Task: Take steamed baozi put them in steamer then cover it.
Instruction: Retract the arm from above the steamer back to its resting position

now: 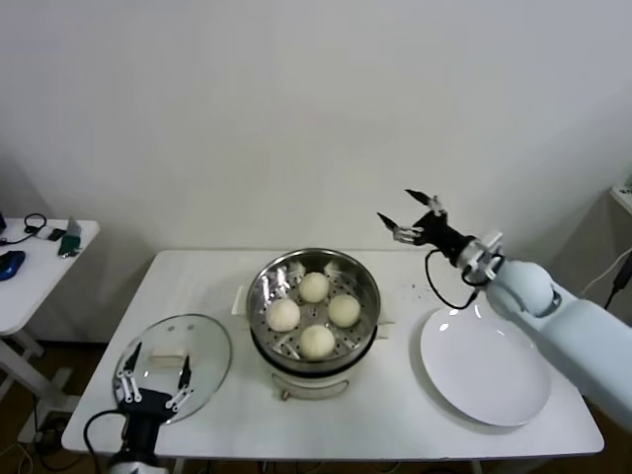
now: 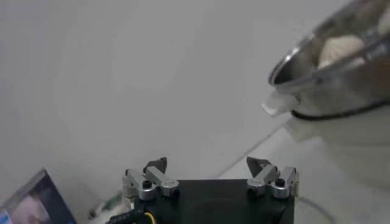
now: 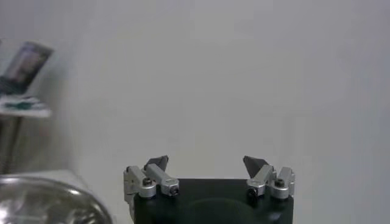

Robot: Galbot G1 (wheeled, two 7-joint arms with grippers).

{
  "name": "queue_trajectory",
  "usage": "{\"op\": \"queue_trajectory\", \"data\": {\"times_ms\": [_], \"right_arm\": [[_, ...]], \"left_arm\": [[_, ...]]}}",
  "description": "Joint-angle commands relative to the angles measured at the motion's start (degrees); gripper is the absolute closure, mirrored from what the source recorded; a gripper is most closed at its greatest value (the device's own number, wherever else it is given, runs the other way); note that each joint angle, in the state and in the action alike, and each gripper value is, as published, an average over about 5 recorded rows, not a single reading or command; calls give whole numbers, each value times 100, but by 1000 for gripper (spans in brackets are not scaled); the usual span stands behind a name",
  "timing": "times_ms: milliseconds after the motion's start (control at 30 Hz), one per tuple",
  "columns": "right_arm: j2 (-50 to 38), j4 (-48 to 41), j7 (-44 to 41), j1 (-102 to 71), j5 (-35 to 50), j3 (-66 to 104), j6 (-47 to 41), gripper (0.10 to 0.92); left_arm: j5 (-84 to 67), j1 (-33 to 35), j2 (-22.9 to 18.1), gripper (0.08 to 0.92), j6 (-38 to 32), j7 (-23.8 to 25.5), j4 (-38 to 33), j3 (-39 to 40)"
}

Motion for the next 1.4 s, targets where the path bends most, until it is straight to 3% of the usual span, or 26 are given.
{"op": "queue_trajectory", "data": {"times_ms": [33,267,633,967,1400], "right_arm": [[671,434,638,-3538,-267,3608,-332,203],[1169,530,198,-4334,-707,4375,-752,203],[1586,548,21,-4887,-870,4827,-654,203],[1690,625,-32,-4986,-996,4929,-568,203],[1755,616,-128,-4953,-1088,4896,-513,203]], "left_arm": [[3491,-32,209,177,787,202,96,33],[4625,-446,551,177,1138,647,854,192],[4490,-1579,483,177,642,-433,2557,105],[4667,-2118,523,177,460,-472,3260,100],[4695,-2438,588,177,437,-597,3597,93]]}}
